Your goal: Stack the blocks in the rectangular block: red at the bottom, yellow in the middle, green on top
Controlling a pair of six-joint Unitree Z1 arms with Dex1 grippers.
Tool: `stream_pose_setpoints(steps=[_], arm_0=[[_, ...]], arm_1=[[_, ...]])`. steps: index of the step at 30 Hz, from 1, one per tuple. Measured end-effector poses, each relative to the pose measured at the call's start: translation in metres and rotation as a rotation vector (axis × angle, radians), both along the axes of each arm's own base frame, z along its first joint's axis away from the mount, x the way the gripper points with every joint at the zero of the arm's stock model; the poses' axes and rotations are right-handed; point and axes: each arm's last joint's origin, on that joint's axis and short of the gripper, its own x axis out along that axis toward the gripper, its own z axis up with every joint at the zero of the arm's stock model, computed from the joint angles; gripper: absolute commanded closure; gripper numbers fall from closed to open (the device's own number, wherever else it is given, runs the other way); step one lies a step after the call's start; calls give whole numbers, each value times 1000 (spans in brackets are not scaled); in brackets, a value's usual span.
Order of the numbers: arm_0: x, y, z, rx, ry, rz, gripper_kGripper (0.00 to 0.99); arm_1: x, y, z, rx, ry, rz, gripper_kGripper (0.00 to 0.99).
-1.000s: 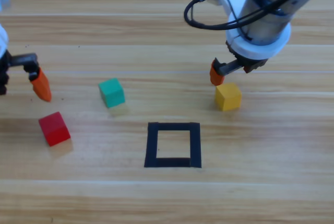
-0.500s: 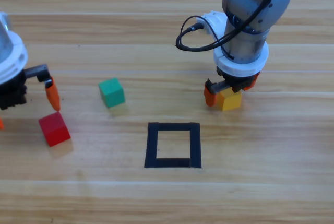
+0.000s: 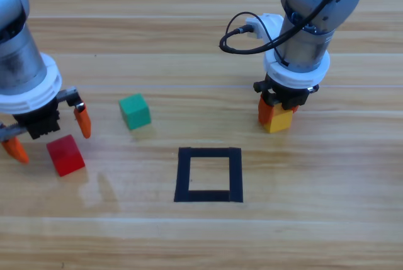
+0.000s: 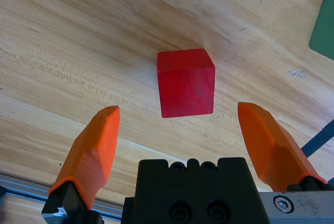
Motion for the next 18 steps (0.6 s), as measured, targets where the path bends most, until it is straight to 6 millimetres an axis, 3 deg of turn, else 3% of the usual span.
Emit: stream_pose_setpoints(steps=[2,3,18], arm_0=[[1,0,-1,-1,-2,0,30],[2,-1,-2,-1,-2,1,27],[12,-5,-34,13,29,2,33]], arm_1=[[1,-2,0,0,1,-4,976],[2,-2,0,0,1,-5,990],[-2,-6,0,2,22,-28,990]])
